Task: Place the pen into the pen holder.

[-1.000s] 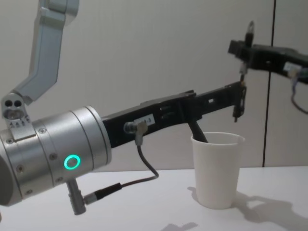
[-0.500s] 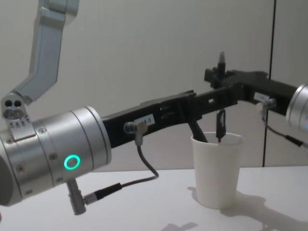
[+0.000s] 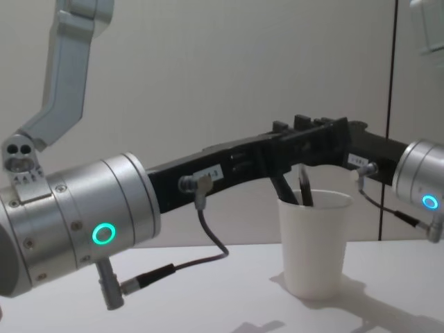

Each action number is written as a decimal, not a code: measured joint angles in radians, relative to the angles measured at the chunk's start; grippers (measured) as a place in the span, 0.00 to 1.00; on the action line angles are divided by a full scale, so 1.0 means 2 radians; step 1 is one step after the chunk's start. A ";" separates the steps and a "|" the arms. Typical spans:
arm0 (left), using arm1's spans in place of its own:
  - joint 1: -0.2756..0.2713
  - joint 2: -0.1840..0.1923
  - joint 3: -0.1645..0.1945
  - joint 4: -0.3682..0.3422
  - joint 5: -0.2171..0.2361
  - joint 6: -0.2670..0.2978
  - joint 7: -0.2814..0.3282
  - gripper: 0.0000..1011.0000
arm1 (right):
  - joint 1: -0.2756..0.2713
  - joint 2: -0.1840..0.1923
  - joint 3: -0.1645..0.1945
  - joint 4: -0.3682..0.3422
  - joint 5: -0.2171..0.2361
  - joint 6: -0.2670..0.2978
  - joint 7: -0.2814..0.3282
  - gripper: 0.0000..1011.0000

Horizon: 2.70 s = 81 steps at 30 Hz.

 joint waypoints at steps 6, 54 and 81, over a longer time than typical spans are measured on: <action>0.000 0.000 0.000 0.000 0.000 0.000 0.000 0.99 | 0.003 -0.003 -0.002 0.008 -0.004 -0.002 0.001 0.56; 0.000 0.000 0.000 0.000 0.000 0.000 0.000 0.99 | -0.069 0.060 0.033 -0.125 0.049 0.042 -0.062 0.99; -0.009 0.019 0.017 0.003 0.065 -0.013 0.102 0.99 | -0.148 0.057 0.062 -0.189 0.022 0.079 -0.104 0.99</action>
